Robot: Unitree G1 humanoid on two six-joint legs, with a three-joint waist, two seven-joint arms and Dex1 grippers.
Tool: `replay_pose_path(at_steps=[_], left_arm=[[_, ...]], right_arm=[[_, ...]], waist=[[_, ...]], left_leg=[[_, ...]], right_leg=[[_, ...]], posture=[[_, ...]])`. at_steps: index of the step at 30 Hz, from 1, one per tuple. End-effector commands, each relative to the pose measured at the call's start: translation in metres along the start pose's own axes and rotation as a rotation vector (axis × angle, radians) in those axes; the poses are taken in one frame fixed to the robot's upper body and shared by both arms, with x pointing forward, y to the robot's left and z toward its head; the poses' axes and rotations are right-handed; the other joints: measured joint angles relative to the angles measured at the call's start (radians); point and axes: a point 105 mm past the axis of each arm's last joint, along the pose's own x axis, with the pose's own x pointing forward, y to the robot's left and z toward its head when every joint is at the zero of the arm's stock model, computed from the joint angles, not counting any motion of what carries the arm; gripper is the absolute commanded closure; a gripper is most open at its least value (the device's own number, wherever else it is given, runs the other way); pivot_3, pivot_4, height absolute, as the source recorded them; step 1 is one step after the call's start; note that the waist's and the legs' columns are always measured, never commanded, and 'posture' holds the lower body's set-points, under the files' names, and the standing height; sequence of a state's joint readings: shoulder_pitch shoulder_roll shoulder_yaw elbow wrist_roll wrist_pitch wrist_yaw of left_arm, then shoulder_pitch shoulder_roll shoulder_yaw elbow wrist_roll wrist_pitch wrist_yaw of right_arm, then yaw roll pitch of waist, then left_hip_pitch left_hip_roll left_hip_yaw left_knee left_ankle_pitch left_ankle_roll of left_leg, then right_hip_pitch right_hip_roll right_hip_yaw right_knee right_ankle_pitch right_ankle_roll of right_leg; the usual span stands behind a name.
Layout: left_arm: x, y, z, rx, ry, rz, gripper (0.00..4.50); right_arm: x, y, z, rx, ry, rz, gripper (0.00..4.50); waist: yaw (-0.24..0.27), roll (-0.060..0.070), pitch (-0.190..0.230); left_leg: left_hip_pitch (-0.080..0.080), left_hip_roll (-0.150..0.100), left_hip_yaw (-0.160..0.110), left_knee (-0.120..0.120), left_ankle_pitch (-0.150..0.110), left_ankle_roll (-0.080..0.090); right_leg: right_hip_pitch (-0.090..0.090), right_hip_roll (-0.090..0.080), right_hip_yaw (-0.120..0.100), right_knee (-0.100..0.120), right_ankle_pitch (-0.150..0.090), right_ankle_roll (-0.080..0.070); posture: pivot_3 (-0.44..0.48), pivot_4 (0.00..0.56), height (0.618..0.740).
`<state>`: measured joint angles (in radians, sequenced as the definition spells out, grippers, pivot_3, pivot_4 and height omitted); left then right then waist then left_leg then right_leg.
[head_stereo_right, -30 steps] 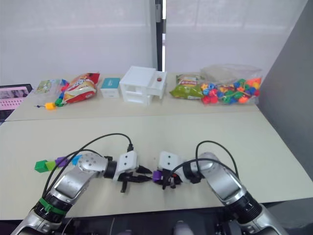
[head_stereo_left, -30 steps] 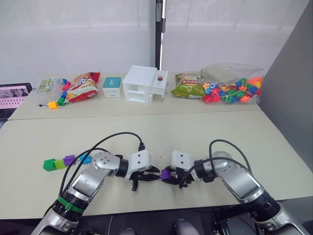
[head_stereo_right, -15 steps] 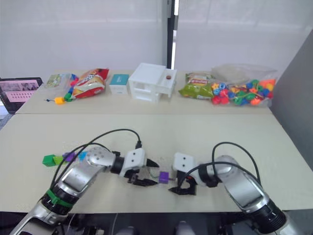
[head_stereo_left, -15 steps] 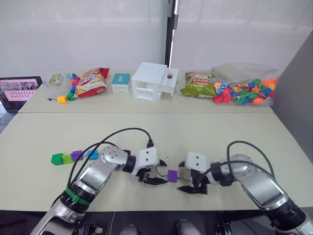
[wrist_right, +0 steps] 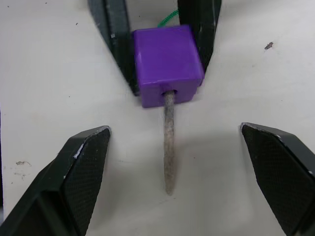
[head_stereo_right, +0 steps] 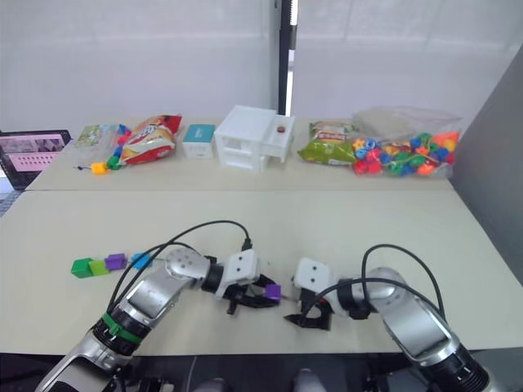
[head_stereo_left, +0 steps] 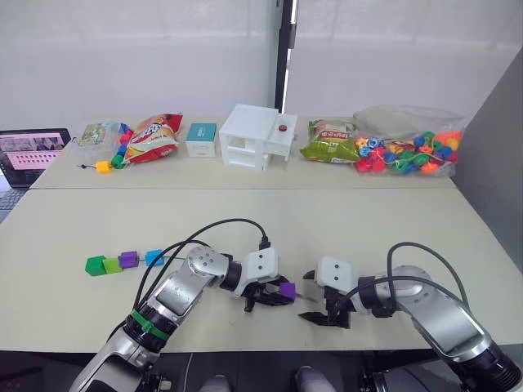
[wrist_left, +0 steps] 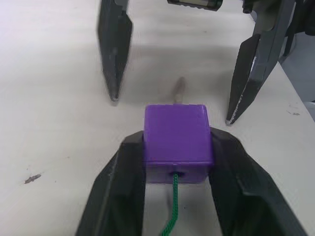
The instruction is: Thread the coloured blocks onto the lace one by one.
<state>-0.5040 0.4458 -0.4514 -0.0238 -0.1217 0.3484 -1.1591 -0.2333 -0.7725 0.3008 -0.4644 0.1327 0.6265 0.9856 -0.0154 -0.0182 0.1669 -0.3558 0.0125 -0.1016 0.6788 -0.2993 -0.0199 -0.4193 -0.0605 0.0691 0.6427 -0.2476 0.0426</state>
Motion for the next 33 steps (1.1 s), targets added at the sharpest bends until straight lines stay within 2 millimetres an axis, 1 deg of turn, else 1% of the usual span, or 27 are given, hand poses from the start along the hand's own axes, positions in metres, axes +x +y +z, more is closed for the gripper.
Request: replay_pose_path(at_steps=[1, 7, 10, 12, 15, 17, 18, 20, 21, 24, 26, 29, 31, 33], left_arm=[[-0.005, 0.000, 0.010, 0.041, -0.024, -0.003, 3.30], [-0.009, 0.002, 0.008, 0.040, -0.019, 0.000, 3.30], [-0.014, 0.001, 0.005, 0.039, -0.014, 0.001, 3.30], [-0.018, 0.002, 0.004, 0.034, -0.010, 0.005, 3.30], [-0.036, 0.004, -0.007, 0.017, 0.020, 0.029, 3.30], [-0.057, 0.009, -0.022, -0.009, 0.070, 0.073, 3.30], [-0.073, 0.012, -0.034, -0.019, 0.112, 0.103, 3.30], [-0.112, 0.019, -0.061, -0.038, 0.229, 0.180, 3.30], [-0.136, 0.021, -0.074, -0.057, 0.294, 0.216, 3.30], [-0.184, 0.021, -0.094, -0.099, 0.405, 0.291, 3.30], [-0.209, 0.016, -0.105, -0.120, 0.467, 0.319, 3.30], [-0.227, 0.010, -0.113, -0.145, 0.499, 0.340, 3.30], [-0.229, 0.007, -0.114, -0.148, 0.491, 0.340, 3.30], [-0.225, 0.008, -0.112, -0.135, 0.471, 0.338, 3.30]], right_arm=[[-0.005, -0.003, -0.005, -0.009, 0.021, -0.031, 1.43], [-0.006, -0.008, -0.002, -0.043, 0.007, -0.039, 3.53], [-0.006, -0.010, -0.002, -0.061, 0.014, -0.038, 4.49], [-0.007, -0.012, -0.002, -0.068, 0.011, -0.038, 4.50], [-0.007, -0.015, 0.002, -0.087, 0.003, -0.035, 4.50], [-0.008, -0.016, 0.005, -0.100, 0.000, -0.028, 4.50], [-0.009, -0.016, 0.007, -0.107, -0.002, -0.023, 4.50], [-0.013, -0.015, 0.012, -0.121, -0.005, -0.006, 4.50], [-0.014, -0.014, 0.014, -0.130, -0.007, 0.005, 4.50], [-0.017, -0.012, 0.018, -0.145, -0.006, 0.024, 4.50], [-0.017, -0.011, 0.019, -0.152, -0.003, 0.034, 4.50], [-0.016, -0.010, 0.019, -0.153, -0.003, 0.046, 4.50], [-0.015, -0.010, 0.019, -0.153, -0.001, 0.052, 4.50], [-0.014, -0.010, 0.019, -0.153, -0.003, 0.056, 4.50]], waist=[[0.000, 0.000, 0.000], [0.000, 0.000, 0.000], [-0.001, 0.000, 0.000], [-0.001, 0.000, 0.000], [-0.005, 0.000, 0.000], [-0.009, 0.000, 0.000], [-0.011, 0.000, 0.000], [-0.021, 0.000, 0.000], [-0.026, 0.000, 0.000], [-0.042, 0.000, 0.000], [-0.051, 0.000, 0.000], [-0.053, 0.001, 0.000], [-0.051, 0.002, 0.000], [-0.051, 0.002, 0.000]], left_leg=[[0.000, 0.000, 0.000, 0.000, 0.000, 0.000], [0.000, 0.000, 0.000, 0.001, 0.000, 0.000], [0.000, 0.000, 0.001, 0.001, 0.000, 0.000], [0.000, 0.000, 0.000, 0.001, 0.000, 0.000], [0.001, 0.000, 0.001, 0.001, 0.000, 0.000], [0.001, 0.000, 0.001, 0.000, 0.000, 0.000], [0.001, 0.001, 0.001, 0.000, 0.000, 0.000], [0.002, 0.001, 0.001, 0.000, 0.000, 0.000], [0.002, 0.001, 0.001, -0.001, 0.000, 0.000], [0.004, 0.003, 0.001, -0.002, 0.000, 0.000], [0.005, 0.004, 0.001, -0.003, 0.000, 0.000], [0.005, 0.003, 0.001, -0.003, 0.000, 0.000], [0.005, 0.003, 0.001, -0.003, 0.000, 0.000], [0.004, 0.003, 0.001, -0.002, 0.000, 0.000]], right_leg=[[0.000, 0.000, 0.000, 0.000, 0.000, 0.000], [0.000, 0.000, 0.000, 0.000, 0.000, 0.000], [0.000, 0.000, 0.000, 0.000, 0.000, 0.000], [0.000, 0.000, 0.000, 0.001, 0.000, 0.000], [-0.001, 0.000, 0.000, 0.001, 0.000, 0.000], [-0.001, 0.000, 0.000, 0.003, 0.000, 0.000], [-0.001, 0.000, 0.000, 0.003, 0.000, 0.000], [-0.002, 0.001, 0.000, 0.003, 0.000, 0.000], [-0.002, 0.001, 0.000, 0.003, 0.000, 0.000], [-0.002, 0.002, 0.000, 0.004, -0.001, -0.002], [-0.002, 0.003, 0.000, 0.005, -0.002, -0.003], [-0.002, 0.003, 0.000, 0.005, -0.002, -0.003], [-0.002, 0.003, 0.000, 0.006, -0.002, -0.003], [-0.002, 0.002, 0.000, 0.006, -0.002, -0.003]], posture=[[0.000, 0.150, 0.740], [0.000, 0.150, 0.740], [0.000, 0.150, 0.740], [0.000, 0.150, 0.740], [0.000, 0.150, 0.740], [0.000, 0.150, 0.740], [0.000, 0.150, 0.740], [0.000, 0.150, 0.740], [0.000, 0.150, 0.740], [0.000, 0.150, 0.740], [0.000, 0.150, 0.740], [0.000, 0.150, 0.740], [0.000, 0.150, 0.740], [0.000, 0.150, 0.740]])
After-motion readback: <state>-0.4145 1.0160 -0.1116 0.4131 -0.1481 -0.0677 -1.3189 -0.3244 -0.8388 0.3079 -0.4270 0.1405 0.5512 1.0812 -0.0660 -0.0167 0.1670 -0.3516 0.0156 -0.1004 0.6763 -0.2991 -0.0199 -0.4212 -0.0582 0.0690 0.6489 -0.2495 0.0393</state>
